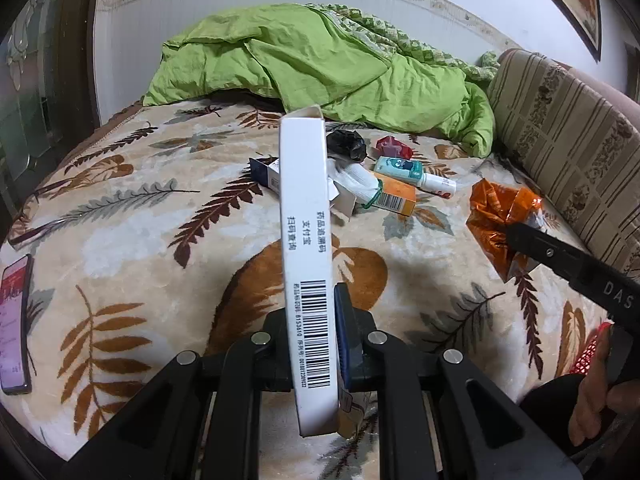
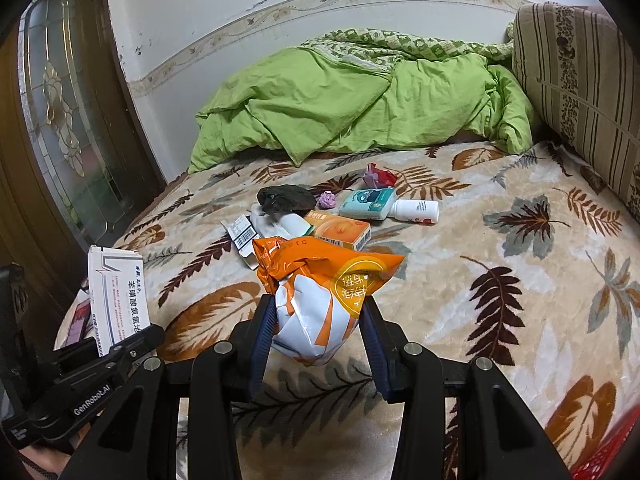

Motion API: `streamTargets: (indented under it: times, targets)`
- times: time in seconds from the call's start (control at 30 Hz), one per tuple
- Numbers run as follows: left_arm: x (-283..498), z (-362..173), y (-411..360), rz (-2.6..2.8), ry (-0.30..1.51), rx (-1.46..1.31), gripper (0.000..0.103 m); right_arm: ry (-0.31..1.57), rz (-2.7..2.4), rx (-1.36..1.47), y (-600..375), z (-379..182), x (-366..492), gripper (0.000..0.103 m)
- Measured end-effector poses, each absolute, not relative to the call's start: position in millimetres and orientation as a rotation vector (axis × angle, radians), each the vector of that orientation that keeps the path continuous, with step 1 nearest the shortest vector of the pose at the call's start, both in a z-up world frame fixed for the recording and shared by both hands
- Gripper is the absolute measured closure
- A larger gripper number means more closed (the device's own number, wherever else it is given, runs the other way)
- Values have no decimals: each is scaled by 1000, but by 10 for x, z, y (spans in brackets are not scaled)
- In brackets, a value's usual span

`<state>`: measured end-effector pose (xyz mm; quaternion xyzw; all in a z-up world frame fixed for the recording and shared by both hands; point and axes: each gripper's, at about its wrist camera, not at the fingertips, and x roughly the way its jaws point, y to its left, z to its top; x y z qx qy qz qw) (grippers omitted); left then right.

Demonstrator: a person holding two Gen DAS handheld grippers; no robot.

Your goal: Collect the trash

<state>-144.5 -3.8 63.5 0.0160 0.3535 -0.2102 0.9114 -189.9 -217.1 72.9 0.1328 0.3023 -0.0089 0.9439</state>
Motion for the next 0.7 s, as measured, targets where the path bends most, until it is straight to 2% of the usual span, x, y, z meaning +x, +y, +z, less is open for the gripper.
streamTargets:
  times: [0.7]
  targets:
    - [-1465,615,-81,-417,727,55,89,614,-16,283,-2190,737,-1907,58]
